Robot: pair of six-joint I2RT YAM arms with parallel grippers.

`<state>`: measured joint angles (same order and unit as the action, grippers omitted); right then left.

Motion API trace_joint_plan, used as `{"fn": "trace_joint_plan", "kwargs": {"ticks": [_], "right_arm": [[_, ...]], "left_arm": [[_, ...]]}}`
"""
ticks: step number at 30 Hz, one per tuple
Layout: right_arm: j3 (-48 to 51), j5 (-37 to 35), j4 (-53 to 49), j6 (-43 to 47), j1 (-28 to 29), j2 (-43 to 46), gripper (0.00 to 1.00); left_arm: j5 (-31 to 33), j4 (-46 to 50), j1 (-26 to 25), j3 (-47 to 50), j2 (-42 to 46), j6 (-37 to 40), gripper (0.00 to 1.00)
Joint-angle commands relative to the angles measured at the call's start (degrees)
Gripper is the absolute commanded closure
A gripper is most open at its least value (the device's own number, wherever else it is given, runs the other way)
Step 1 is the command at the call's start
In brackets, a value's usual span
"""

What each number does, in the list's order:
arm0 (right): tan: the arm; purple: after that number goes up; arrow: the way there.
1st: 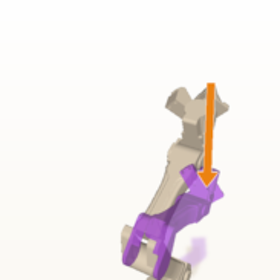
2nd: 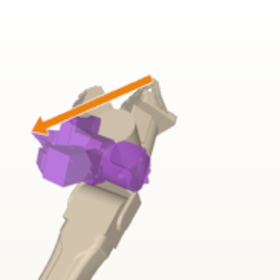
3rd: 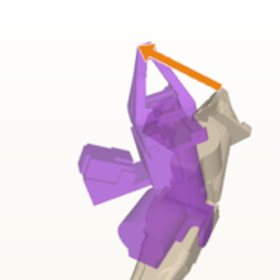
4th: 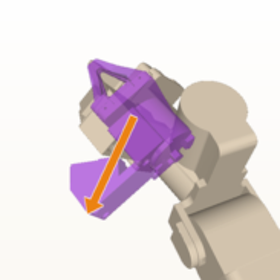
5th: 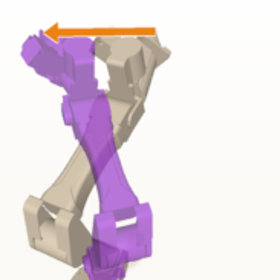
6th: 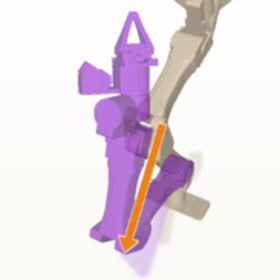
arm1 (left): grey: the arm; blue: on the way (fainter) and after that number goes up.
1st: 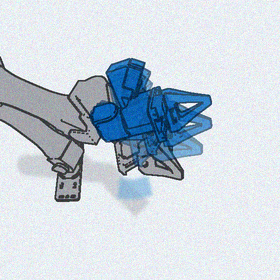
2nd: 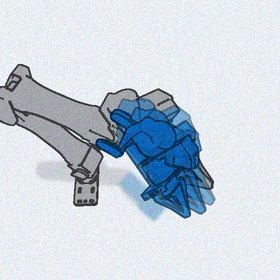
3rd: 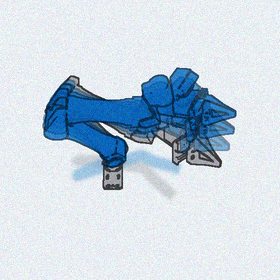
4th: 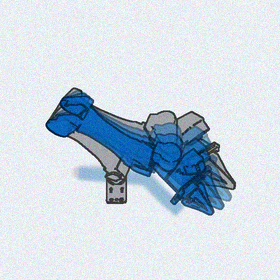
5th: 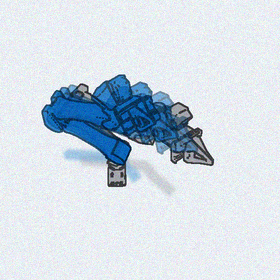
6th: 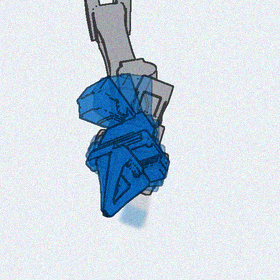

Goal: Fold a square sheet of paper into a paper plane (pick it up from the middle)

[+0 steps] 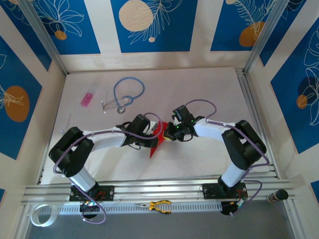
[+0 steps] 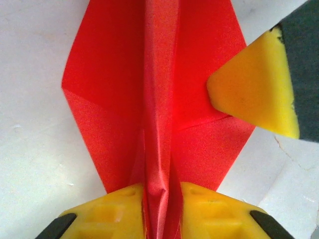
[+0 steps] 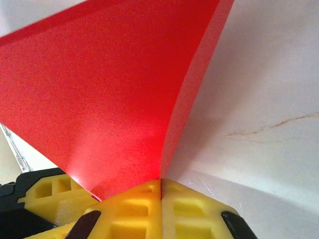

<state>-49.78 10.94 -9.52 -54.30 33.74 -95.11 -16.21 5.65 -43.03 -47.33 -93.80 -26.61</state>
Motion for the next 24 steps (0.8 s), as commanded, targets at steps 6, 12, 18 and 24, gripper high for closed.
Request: {"fn": "trace_joint_plan", "kwargs": {"ticks": [6,12,18,24], "right_arm": [[-1.17,1.7,-0.79,0.51,-0.23,-0.87,0.98],[-1.14,1.86,-0.88,0.6,-0.25,-0.85,0.99],[-0.95,1.87,-0.79,0.57,-0.25,-0.94,0.98],[-0.51,1.64,-0.87,1.58,-0.4,0.41,0.9]], "left_arm": [[-0.59,1.45,-1.09,-2.58,-2.3,1.78,0.75],[-0.34,1.89,-1.27,-2.89,-3.17,2.16,0.77],[0.71,2.95,-1.58,-3.29,-3.36,2.63,0.83],[4.27,4.13,-1.56,-3.56,-2.2,0.77,0.89]]}}
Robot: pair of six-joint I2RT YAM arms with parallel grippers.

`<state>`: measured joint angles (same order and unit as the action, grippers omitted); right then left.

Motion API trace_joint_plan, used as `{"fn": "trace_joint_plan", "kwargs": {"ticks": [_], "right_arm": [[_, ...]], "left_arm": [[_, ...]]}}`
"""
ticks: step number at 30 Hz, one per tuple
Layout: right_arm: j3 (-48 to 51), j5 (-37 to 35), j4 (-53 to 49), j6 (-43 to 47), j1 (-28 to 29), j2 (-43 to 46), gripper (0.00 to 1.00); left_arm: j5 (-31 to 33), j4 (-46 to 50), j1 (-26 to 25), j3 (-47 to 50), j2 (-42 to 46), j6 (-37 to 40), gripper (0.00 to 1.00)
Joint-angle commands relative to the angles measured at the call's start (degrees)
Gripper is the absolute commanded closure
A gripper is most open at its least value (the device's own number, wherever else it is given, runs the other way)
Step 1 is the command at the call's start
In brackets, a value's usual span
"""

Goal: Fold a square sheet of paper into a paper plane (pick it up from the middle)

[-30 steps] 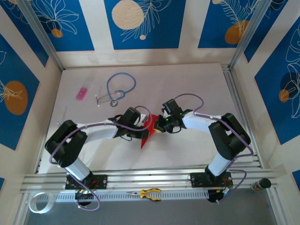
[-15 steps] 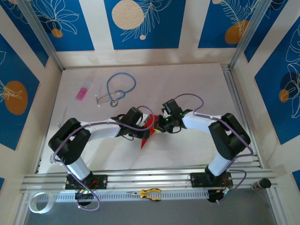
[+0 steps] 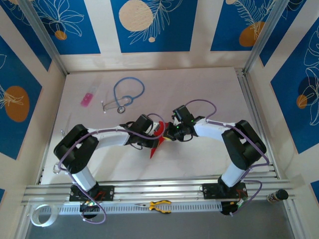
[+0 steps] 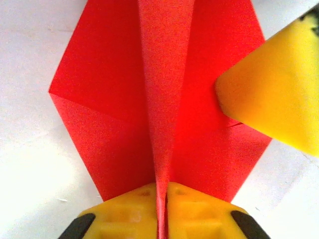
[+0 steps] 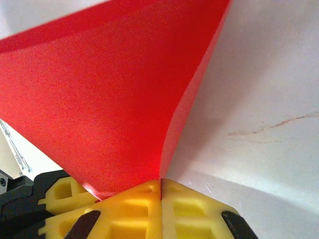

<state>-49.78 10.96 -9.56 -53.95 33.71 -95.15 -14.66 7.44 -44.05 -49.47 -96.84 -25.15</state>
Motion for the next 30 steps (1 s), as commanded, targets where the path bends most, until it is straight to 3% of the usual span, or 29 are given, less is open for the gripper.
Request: {"fn": "trace_joint_plan", "kwargs": {"ticks": [1,5,8,16,30], "right_arm": [[-0.31,1.3,-0.97,1.55,-0.47,1.23,0.87],[1.36,-1.24,-2.26,2.92,-1.22,5.33,0.74],[3.76,-2.37,-2.83,3.37,-2.93,8.81,0.7],[9.66,-1.05,-2.41,3.27,-7.84,15.05,0.69],[11.7,2.25,-1.52,4.47,-10.32,15.37,0.68]], "left_arm": [[3.76,2.78,-0.59,-1.49,1.19,-1.33,0.9],[10.17,6.14,-0.52,-2.39,2.61,-4.39,0.9],[14.51,9.52,-0.52,-4.26,2.17,-6.12,0.9],[18.16,14.47,-0.55,-8.57,-0.44,-9.54,0.91],[21.28,19.34,-0.63,-12.04,-3.79,-14.93,0.88]]}}
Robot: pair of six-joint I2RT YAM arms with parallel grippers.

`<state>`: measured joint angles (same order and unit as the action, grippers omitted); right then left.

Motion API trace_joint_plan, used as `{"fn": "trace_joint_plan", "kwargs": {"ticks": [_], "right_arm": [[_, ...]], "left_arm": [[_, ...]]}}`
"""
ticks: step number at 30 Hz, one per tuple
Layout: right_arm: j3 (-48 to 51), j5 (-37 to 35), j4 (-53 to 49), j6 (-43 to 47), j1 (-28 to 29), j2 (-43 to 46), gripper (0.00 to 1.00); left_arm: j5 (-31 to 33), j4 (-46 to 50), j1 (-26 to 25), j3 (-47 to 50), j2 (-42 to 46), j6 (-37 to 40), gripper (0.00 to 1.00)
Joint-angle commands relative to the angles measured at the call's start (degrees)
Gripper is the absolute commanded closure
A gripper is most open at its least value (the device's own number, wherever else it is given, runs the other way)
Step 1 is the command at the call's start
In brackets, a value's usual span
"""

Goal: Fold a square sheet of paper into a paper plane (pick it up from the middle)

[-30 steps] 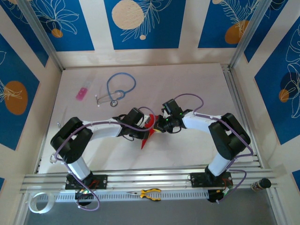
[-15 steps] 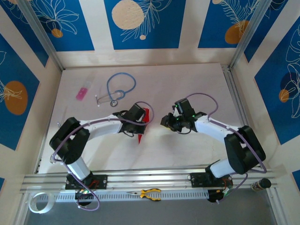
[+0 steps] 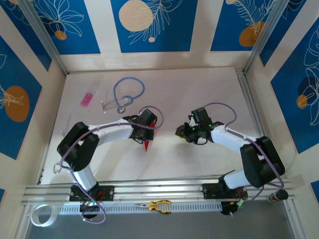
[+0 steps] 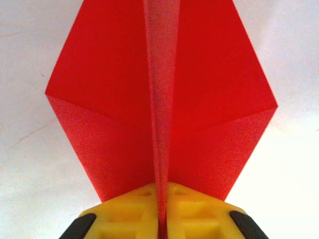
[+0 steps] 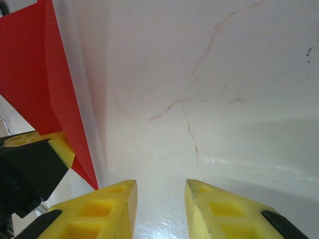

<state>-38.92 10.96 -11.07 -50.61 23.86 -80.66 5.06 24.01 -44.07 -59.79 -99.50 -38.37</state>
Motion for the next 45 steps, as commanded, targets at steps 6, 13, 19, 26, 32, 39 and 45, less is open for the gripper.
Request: {"fn": "trace_joint_plan", "kwargs": {"ticks": [6,13,19,26,32,39,45], "right_arm": [[1.71,3.06,1.02,1.14,-0.81,1.19,0.68],[1.79,4.52,1.94,0.93,-1.09,-0.13,0.68],[2.35,4.61,2.54,0.43,-1.04,-0.25,0.68],[2.76,4.57,2.59,0.47,-1.01,-0.35,0.68],[2.75,4.77,2.78,0.91,-1.24,-0.63,0.68],[2.84,5.9,3.29,1.82,-2.4,-0.64,0.68],[2.93,7.29,3.2,3.04,-4.21,-0.25,0.68]], "left_arm": [[1.97,4.03,-0.59,-2.79,-2.21,-1.92,0.84],[1.88,4.18,-0.94,-3.03,-2.94,-2.0,0.79],[1.8,5.46,-1.39,-4.35,-5.11,-1.7,0.78],[2.34,6.21,-1.72,-5.06,-7.65,-2.31,0.76],[4.2,7.77,-2.43,-5.34,-9.23,-4.18,0.71],[6.8,10.38,-3.71,-7.32,-11.46,-7.89,0.63],[7.56,10.53,-4.26,-7.9,-12.73,-12.07,0.6]]}}
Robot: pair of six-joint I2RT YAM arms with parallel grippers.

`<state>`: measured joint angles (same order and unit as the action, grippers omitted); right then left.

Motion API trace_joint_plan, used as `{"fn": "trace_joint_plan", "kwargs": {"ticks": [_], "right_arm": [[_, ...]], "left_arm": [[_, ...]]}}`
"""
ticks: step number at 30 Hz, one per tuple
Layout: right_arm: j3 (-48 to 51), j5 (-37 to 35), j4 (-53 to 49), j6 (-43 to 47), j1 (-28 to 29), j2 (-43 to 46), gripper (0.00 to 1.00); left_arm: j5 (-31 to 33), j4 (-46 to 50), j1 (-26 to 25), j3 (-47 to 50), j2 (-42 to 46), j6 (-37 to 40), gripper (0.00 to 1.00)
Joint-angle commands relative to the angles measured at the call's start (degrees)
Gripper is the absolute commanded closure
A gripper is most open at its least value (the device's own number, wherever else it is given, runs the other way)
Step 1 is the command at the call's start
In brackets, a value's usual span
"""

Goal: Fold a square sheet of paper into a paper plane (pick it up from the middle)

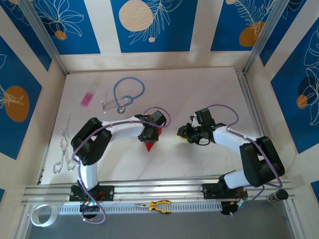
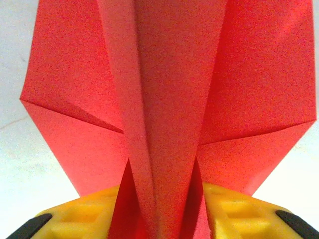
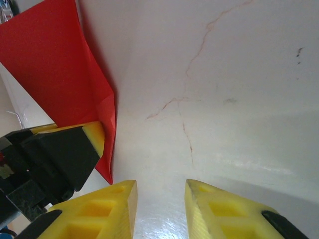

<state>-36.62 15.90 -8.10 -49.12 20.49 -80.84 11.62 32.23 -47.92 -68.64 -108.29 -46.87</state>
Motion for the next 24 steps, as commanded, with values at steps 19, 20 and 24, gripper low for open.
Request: {"fn": "trace_joint_plan", "kwargs": {"ticks": [19,20,24], "right_arm": [[0.28,2.05,-3.1,3.55,-3.15,4.29,0.68],[0.24,1.9,-3.44,3.51,-3.19,4.61,0.68],[-0.3,1.11,-5.0,3.85,-3.5,5.8,0.68]], "left_arm": [[5.17,6.22,-0.78,-3.14,2.89,-4.36,0.54],[5.36,6.35,-0.79,-3.32,3.21,-4.22,0.53],[5.44,6.36,-0.79,-3.18,4.51,-3.97,0.53]]}}
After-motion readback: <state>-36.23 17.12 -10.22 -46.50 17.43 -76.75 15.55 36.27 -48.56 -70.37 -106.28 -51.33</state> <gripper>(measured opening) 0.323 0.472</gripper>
